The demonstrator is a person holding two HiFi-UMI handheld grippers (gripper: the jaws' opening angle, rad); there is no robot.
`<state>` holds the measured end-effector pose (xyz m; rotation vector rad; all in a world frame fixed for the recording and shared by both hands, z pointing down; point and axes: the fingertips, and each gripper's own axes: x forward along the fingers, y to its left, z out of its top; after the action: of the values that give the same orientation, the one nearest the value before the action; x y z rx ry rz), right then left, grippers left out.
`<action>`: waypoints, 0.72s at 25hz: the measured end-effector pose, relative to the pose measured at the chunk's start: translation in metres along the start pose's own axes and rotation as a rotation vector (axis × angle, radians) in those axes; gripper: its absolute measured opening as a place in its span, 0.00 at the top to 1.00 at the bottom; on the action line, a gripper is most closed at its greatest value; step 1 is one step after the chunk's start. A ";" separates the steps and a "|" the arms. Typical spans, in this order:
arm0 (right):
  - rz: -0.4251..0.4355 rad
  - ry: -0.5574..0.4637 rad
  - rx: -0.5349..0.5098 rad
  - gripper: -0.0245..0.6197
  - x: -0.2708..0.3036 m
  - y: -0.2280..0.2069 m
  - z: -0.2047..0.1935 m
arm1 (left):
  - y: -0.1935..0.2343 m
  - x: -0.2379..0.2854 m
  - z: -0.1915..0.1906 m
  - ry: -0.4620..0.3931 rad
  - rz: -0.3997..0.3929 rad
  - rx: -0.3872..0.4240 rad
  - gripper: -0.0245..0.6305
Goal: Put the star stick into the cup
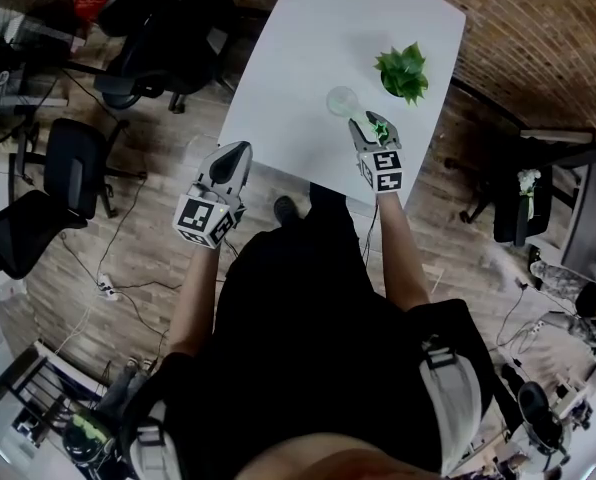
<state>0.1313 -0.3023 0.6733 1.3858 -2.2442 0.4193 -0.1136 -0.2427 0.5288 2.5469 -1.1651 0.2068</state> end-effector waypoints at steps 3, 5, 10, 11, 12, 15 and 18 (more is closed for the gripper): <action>-0.007 0.003 0.006 0.69 -0.006 0.000 -0.005 | -0.004 -0.002 0.000 -0.002 -0.008 0.005 0.93; -0.014 0.005 0.008 0.69 -0.011 0.000 -0.007 | -0.006 -0.003 0.000 -0.003 -0.016 0.010 0.93; -0.038 0.010 0.012 0.69 -0.026 -0.002 -0.014 | -0.015 -0.007 -0.001 -0.007 -0.040 0.023 0.93; -0.043 0.011 0.012 0.69 -0.030 -0.002 -0.015 | -0.016 -0.008 0.000 -0.009 -0.045 0.026 0.93; -0.048 0.012 0.011 0.69 -0.033 -0.002 -0.017 | -0.018 -0.010 0.000 -0.010 -0.050 0.028 0.93; -0.062 0.013 0.012 0.70 -0.046 0.000 -0.021 | -0.024 -0.015 -0.001 -0.011 -0.070 0.038 0.93; -0.056 0.008 0.028 0.75 -0.059 0.007 -0.025 | -0.029 -0.024 -0.003 -0.013 -0.088 0.049 0.93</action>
<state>0.1529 -0.2424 0.6622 1.4547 -2.1949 0.4379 -0.1068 -0.2072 0.5180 2.6394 -1.0626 0.2002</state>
